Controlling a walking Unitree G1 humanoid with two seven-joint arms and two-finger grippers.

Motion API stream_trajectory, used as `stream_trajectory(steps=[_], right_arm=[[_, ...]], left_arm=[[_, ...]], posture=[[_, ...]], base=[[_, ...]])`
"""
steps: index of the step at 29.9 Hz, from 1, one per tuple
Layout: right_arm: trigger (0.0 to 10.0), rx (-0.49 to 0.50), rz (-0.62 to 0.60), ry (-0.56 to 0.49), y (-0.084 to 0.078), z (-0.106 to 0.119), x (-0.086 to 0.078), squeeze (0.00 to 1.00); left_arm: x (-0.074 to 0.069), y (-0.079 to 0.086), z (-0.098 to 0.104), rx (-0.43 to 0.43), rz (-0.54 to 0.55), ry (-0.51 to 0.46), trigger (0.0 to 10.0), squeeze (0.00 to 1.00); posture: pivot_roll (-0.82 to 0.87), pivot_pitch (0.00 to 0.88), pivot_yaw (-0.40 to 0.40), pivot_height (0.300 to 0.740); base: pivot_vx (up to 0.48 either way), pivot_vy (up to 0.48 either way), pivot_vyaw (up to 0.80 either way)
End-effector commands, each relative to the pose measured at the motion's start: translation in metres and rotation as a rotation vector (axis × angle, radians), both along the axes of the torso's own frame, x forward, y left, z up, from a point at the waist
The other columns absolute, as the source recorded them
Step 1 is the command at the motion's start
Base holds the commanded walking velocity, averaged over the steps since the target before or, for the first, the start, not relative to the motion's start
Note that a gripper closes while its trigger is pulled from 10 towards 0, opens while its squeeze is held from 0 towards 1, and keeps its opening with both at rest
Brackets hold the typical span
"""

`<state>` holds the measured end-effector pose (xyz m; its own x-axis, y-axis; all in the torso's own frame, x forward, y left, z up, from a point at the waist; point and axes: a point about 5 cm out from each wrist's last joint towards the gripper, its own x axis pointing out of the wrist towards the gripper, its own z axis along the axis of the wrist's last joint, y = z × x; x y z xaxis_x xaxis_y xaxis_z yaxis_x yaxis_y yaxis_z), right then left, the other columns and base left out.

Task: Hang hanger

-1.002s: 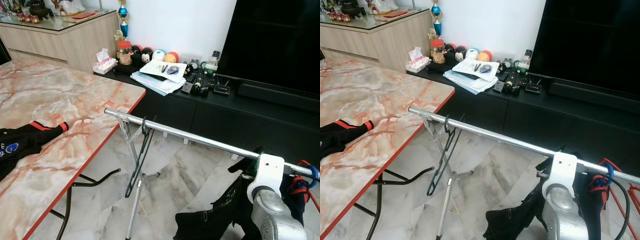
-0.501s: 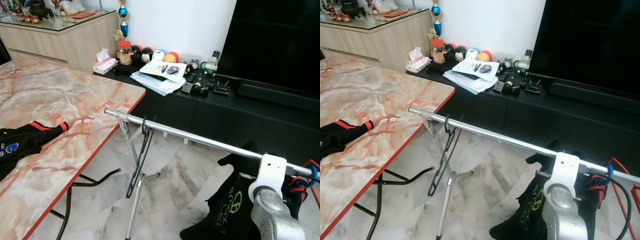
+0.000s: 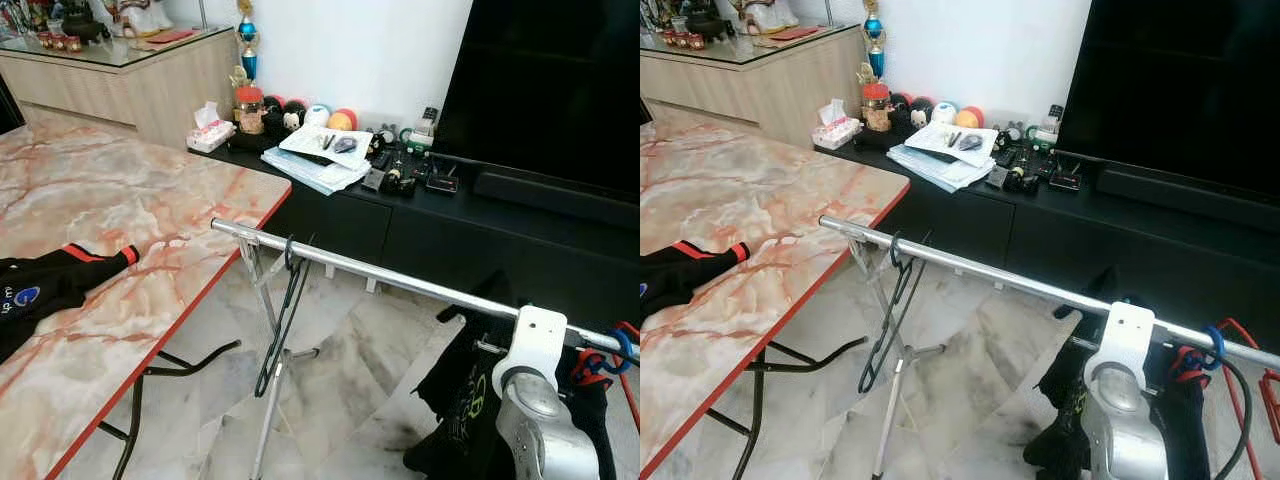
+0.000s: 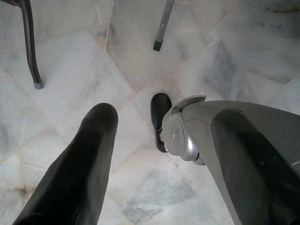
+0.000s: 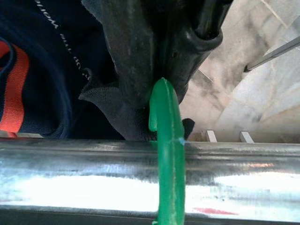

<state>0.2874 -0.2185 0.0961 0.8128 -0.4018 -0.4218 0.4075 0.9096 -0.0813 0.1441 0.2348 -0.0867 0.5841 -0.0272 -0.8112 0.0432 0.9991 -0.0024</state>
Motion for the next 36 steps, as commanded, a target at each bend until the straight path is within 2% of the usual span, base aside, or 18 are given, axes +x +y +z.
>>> stream_trajectory(steps=[1,5,6,7,8,18,19,20,21,26,36], right_arm=[[10.0,0.046,-0.031,0.113,-0.003,-0.026,-0.010,1.00],[10.0,0.044,-0.036,0.109,-0.005,-0.025,-0.008,1.00],[10.0,0.044,-0.037,0.110,-0.005,-0.025,-0.008,0.82],[10.0,0.044,-0.037,0.110,-0.006,-0.025,-0.008,0.82],[10.0,0.044,-0.040,0.111,-0.006,-0.025,-0.007,0.00],[10.0,0.055,-0.047,0.105,-0.008,-0.026,-0.002,0.00],[4.2,0.055,-0.048,0.099,-0.008,-0.025,-0.001,0.00],[3.4,0.055,-0.049,0.092,-0.009,-0.025,0.001,0.00],[0.0,0.056,-0.047,0.083,-0.009,-0.024,0.003,0.00],[0.0,0.042,-0.036,0.047,-0.009,-0.016,0.012,0.00],[0.0,0.044,-0.005,-0.034,-0.001,-0.009,0.011,0.00]], left_arm=[[-0.006,0.002,-0.002,0.007,-0.006,0.031,10.0,0.00],[-0.006,0.002,-0.002,0.006,-0.005,0.029,10.0,0.00],[-0.006,0.002,-0.002,0.006,-0.005,0.029,10.0,0.00],[-0.006,0.002,-0.002,0.006,-0.005,0.029,10.0,0.00],[-0.006,0.002,-0.002,0.006,-0.005,0.029,10.0,0.00],[-0.006,0.002,-0.002,0.006,-0.002,0.029,10.0,0.00],[-0.006,0.002,-0.002,0.007,-0.002,0.029,10.0,0.00],[-0.006,0.002,-0.002,0.007,-0.003,0.029,10.0,0.00],[-0.006,0.002,-0.002,0.007,-0.003,0.029,10.0,0.00],[-0.006,0.002,-0.002,0.008,-0.002,0.029,10.0,0.00],[-0.006,0.002,-0.002,0.009,-0.005,0.031,10.0,0.00]], posture=[[0.16,0.057,0.004,0.740],[0.16,0.056,0.004,0.740],[0.16,0.056,0.004,0.740],[0.16,0.056,0.004,0.740],[0.16,0.055,0.003,0.740],[0.16,0.056,0.003,0.740],[0.16,0.056,0.003,0.740],[0.16,0.056,0.003,0.740],[0.16,0.056,0.003,0.740],[0.16,0.056,0.003,0.740],[0.16,0.055,0.002,0.740]], base=[[0.000,0.000,0.00],[0.000,0.000,0.00],[0.000,0.000,0.00],[0.000,0.000,0.00],[0.000,0.000,0.00],[0.000,0.000,0.00],[0.000,0.000,0.00],[0.000,0.000,0.00],[0.000,0.000,0.00],[0.000,0.000,0.00],[0.000,0.000,0.00]])
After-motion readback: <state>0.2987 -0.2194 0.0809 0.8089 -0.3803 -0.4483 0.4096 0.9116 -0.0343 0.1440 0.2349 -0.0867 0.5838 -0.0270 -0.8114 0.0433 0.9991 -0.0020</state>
